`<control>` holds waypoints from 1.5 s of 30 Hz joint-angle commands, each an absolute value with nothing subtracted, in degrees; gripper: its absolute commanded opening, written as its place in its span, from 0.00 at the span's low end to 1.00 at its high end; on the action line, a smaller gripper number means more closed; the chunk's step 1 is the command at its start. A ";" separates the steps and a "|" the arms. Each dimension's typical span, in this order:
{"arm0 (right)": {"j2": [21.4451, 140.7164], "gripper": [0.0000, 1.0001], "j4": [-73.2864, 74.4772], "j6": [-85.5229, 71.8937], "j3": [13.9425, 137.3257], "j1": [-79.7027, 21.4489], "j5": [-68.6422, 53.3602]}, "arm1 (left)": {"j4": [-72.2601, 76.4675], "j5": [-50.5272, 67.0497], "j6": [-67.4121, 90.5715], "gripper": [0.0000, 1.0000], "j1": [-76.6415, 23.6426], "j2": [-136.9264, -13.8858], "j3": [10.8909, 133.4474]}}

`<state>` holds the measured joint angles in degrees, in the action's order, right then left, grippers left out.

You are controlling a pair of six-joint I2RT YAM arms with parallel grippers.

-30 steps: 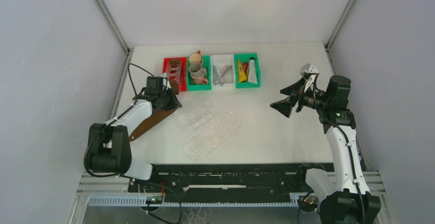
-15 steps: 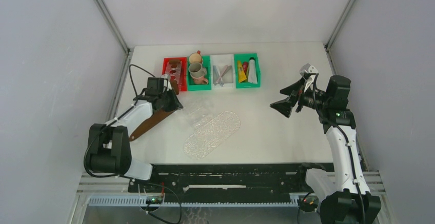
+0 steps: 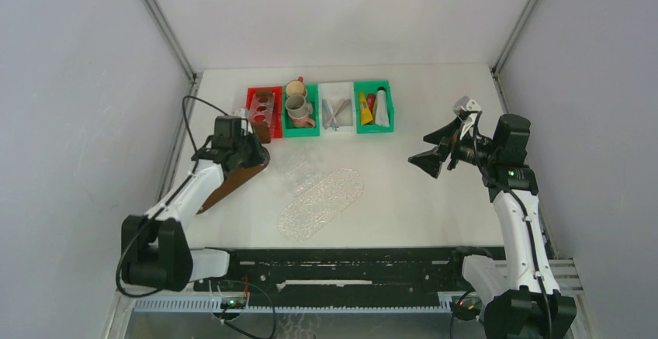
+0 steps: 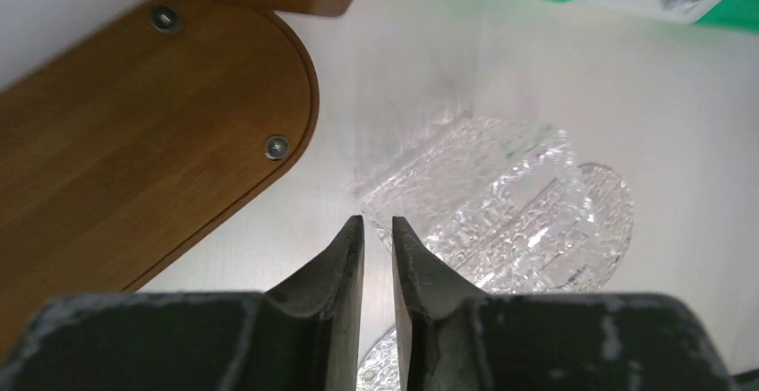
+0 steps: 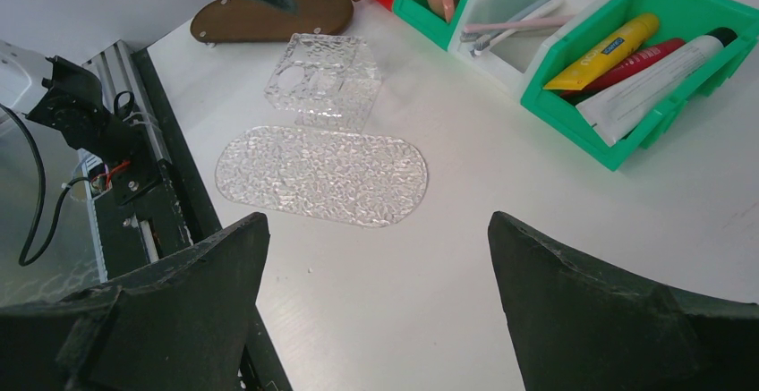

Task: Prepare toiletry sets of a toothbrush and toothpaste on the tray
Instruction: Pick up the toothpaste holder from the storage box.

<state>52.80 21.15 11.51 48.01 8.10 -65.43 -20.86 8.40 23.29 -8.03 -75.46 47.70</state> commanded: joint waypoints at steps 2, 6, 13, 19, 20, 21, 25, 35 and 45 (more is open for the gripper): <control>51.46 1.00 20.05 12.82 48.08 7.64 -65.67 | -21.73 1.42 20.41 0.29 -7.13 -65.19 51.11; 51.26 1.00 20.12 12.81 48.08 7.61 -65.69 | -20.45 4.63 17.62 0.51 -4.59 -64.96 55.24; 50.98 1.00 20.12 12.91 48.08 7.79 -65.59 | -23.80 10.92 14.45 0.63 0.94 -75.37 69.16; 50.98 1.00 20.09 12.89 48.07 7.80 -65.63 | -26.15 17.62 14.42 0.75 5.21 -85.34 77.70; 51.01 1.00 20.12 12.98 48.08 7.74 -65.61 | -26.19 19.30 14.93 0.78 5.86 -86.90 78.53; 51.04 1.00 20.13 13.00 48.08 7.67 -65.63 | -26.00 20.84 15.42 0.79 6.53 -88.22 79.17; 51.06 1.00 20.13 13.08 48.03 7.48 -65.52 | -23.89 25.69 18.09 0.80 8.22 -92.72 80.34; 51.20 1.00 20.30 13.33 48.08 7.47 -65.14 | -23.47 27.14 21.35 0.81 8.86 -101.95 83.02; 51.37 1.00 20.34 13.52 48.12 7.34 -65.04 | -23.11 29.36 23.25 0.79 8.79 -105.18 83.25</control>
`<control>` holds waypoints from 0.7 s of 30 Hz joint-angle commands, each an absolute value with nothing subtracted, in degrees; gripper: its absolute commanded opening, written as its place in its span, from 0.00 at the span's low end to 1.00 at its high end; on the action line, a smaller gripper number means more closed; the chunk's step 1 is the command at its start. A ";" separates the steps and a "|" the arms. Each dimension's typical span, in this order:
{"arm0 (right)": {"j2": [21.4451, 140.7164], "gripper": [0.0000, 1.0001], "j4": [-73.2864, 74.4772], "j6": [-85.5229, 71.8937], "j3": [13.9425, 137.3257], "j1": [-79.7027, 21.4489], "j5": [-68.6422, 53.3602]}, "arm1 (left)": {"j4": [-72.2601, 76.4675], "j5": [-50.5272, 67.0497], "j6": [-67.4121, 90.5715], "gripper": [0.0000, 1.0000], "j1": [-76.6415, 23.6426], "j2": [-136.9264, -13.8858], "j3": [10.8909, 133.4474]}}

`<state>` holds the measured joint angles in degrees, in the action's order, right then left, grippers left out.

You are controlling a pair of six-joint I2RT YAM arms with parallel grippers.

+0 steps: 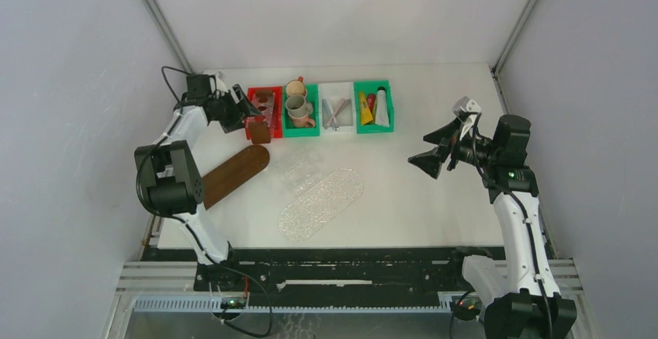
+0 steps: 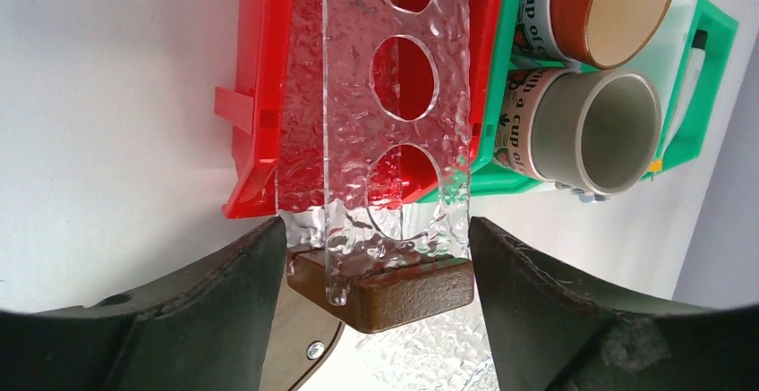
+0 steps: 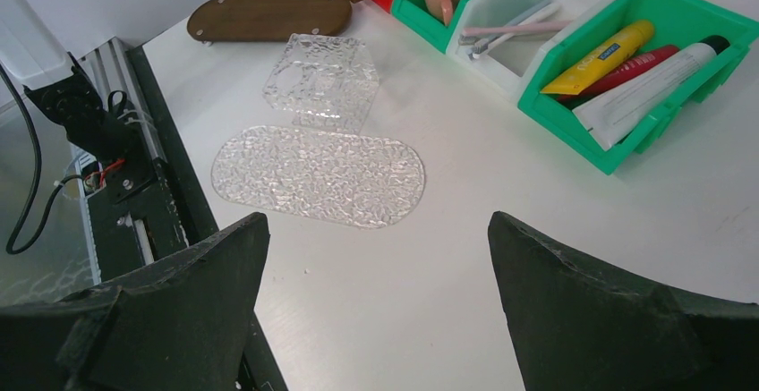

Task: Prepare toiletry sets of a toothbrush and toothpaste on the tray
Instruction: Pick up the toothpaste holder from the storage box.

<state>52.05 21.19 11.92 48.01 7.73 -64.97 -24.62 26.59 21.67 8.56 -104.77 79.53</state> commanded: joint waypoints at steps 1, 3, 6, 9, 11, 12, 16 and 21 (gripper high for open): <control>51.40 1.00 20.38 13.57 48.08 7.24 -65.00 | -23.00 29.74 23.44 0.78 8.79 -105.42 83.38; 51.41 1.00 20.38 13.56 48.08 7.28 -64.90 | -22.54 30.82 24.07 0.76 8.79 -105.78 83.33; 51.41 1.00 20.40 13.63 48.08 7.16 -64.82 | -21.21 32.48 25.29 0.73 8.80 -106.14 83.16; 51.32 1.00 20.39 13.69 48.08 7.20 -64.80 | -19.83 34.01 26.53 0.67 8.87 -106.35 83.10; 51.27 1.00 20.39 13.68 48.10 7.21 -64.84 | -17.98 35.55 28.03 0.65 8.88 -106.24 82.51; 51.24 1.00 20.39 13.70 48.04 7.23 -64.83 | -16.75 36.38 28.89 0.64 8.88 -106.13 82.11; 51.14 1.00 20.46 13.72 48.08 7.23 -64.76 | -12.50 39.12 32.55 0.61 8.97 -106.30 80.54; 51.06 1.00 20.48 13.74 48.08 7.27 -64.75 | -11.16 39.81 33.88 0.56 8.97 -107.45 79.96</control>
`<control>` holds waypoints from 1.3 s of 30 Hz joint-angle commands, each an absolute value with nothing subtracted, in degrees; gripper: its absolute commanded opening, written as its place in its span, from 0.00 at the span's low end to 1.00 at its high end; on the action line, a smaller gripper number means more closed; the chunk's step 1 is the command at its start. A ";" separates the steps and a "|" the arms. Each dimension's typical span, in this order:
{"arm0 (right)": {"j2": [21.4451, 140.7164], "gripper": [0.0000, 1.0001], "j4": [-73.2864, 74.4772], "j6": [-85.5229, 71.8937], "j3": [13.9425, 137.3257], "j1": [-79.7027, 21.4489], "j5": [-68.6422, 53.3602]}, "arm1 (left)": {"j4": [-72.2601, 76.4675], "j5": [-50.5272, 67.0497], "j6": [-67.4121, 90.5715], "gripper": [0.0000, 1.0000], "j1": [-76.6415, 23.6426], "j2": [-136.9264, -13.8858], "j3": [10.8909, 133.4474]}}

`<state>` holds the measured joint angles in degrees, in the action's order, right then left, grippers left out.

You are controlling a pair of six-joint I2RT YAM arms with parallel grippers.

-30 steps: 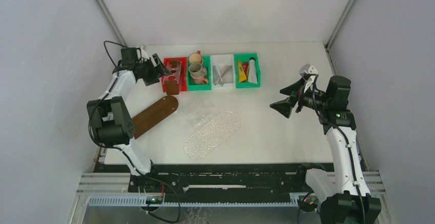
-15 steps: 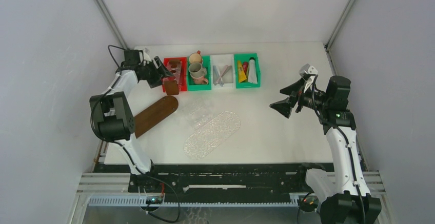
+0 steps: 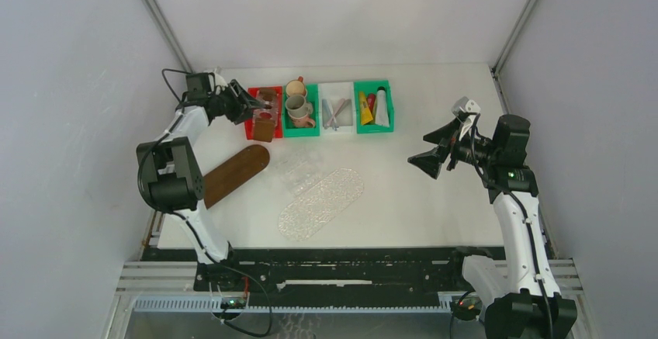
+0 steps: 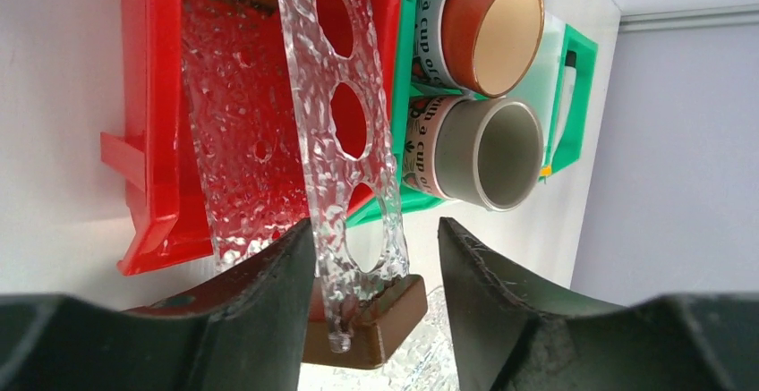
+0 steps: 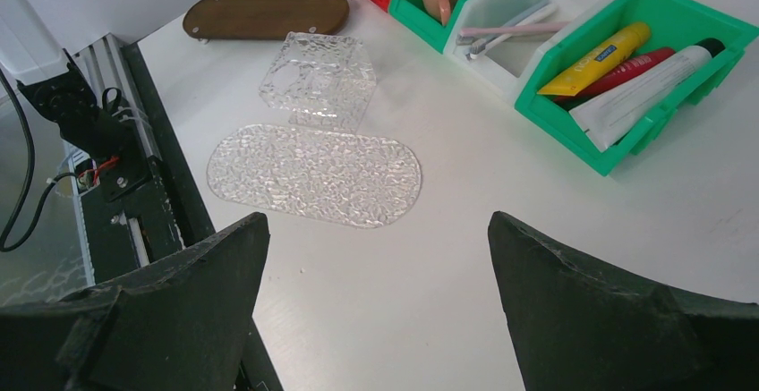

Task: Prepare toiletry sets of a toothbrush and toothpaste on the tray
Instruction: Pick up the toothpaste holder from the storage box.

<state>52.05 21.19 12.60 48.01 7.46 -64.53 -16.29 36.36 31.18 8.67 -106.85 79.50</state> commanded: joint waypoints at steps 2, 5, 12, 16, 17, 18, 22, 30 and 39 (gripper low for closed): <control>51.06 1.00 20.46 13.80 48.08 7.26 -64.75 | -11.16 39.77 33.82 0.54 8.98 -107.94 79.84; 51.06 1.00 20.48 13.82 48.08 7.26 -64.74 | -11.23 39.60 33.67 0.50 8.99 -108.57 79.72; 51.06 1.00 20.48 13.82 48.10 7.22 -64.65 | -12.66 39.11 32.79 0.38 8.90 -110.44 80.37; 51.06 1.00 20.56 13.92 48.07 7.29 -64.60 | -12.51 39.52 32.87 0.29 8.93 -111.08 80.44; 51.06 1.00 20.57 13.90 48.07 7.37 -64.67 | -12.37 39.69 32.98 0.25 8.91 -111.16 80.44; 51.06 1.00 20.57 13.93 48.08 7.30 -64.65 | -12.20 40.02 33.16 0.20 8.91 -111.18 80.50; 51.06 1.00 20.56 14.01 48.10 7.36 -64.60 | -11.10 41.06 33.92 0.02 8.94 -110.74 80.63; 50.98 1.00 20.56 14.10 48.08 7.21 -64.44 | -9.84 43.81 34.25 0.00 9.06 -107.65 80.99; 50.89 1.00 20.65 14.12 48.07 7.21 -64.50 | -8.88 44.71 34.08 0.00 9.83 -102.49 80.49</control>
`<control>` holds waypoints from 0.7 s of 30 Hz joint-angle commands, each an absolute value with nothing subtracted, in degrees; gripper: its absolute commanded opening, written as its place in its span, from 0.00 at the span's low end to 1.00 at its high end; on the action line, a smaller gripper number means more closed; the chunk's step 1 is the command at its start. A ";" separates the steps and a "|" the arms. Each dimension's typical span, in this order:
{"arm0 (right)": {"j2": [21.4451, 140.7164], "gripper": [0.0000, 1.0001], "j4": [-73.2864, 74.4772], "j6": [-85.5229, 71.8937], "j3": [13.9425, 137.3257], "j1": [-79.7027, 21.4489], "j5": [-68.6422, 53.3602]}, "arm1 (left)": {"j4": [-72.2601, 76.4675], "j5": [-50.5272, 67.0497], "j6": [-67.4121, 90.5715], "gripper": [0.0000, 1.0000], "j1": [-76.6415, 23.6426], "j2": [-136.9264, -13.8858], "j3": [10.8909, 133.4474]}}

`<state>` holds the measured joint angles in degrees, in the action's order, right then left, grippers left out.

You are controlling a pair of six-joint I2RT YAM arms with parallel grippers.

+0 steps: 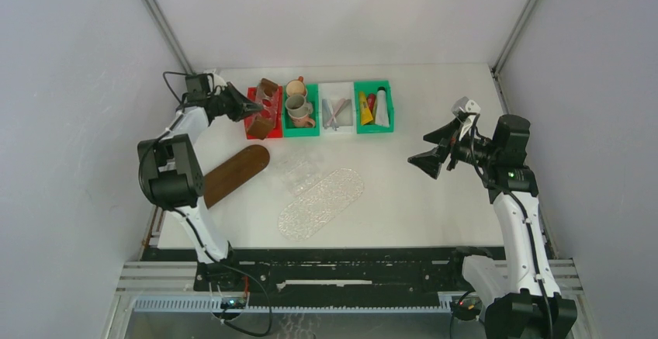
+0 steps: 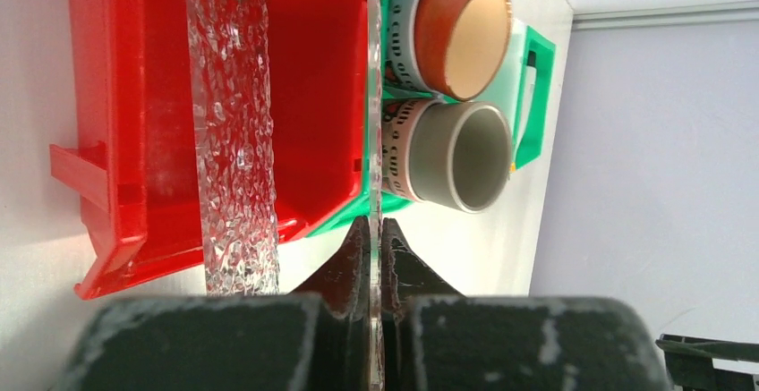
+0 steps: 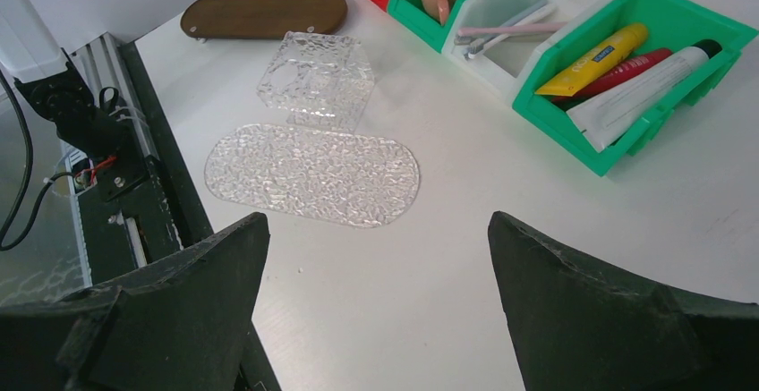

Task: Prepare toiletry sets of a toothbrush and toothpaste on the tray
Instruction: Pick up the toothpaste holder from the storage box.

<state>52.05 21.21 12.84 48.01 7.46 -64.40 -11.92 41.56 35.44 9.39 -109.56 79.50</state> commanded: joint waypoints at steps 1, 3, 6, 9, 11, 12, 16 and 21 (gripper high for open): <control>50.89 1.00 20.65 14.07 48.07 7.21 -64.48 | -8.72 44.72 34.10 0.00 9.84 -101.84 80.31; 50.88 1.00 20.65 14.12 48.08 7.23 -64.48 | -8.28 44.74 34.17 0.00 9.93 -100.68 79.89; 50.80 1.00 20.65 14.15 48.08 7.22 -64.46 | -7.30 44.62 34.68 0.00 10.10 -99.00 78.95; 50.81 1.00 20.61 14.08 48.12 7.27 -64.46 | -6.50 44.57 35.13 0.00 10.39 -97.42 78.01; 50.81 1.00 20.73 14.15 48.08 7.21 -64.45 | -5.85 44.48 35.46 0.00 10.48 -95.83 77.13; 50.85 1.00 20.74 14.18 48.08 7.25 -64.44 | -5.30 44.43 35.62 0.00 10.46 -95.01 76.57; 50.97 1.00 20.74 14.18 48.08 7.23 -64.60 | -2.66 44.95 37.09 0.00 10.50 -91.32 73.94; 51.06 1.00 20.82 14.31 48.03 7.19 -64.77 | 1.13 46.25 40.35 0.00 10.48 -86.32 69.87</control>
<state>51.88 21.21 13.04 48.01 7.44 -64.38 -7.01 42.59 37.10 10.11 -93.45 72.23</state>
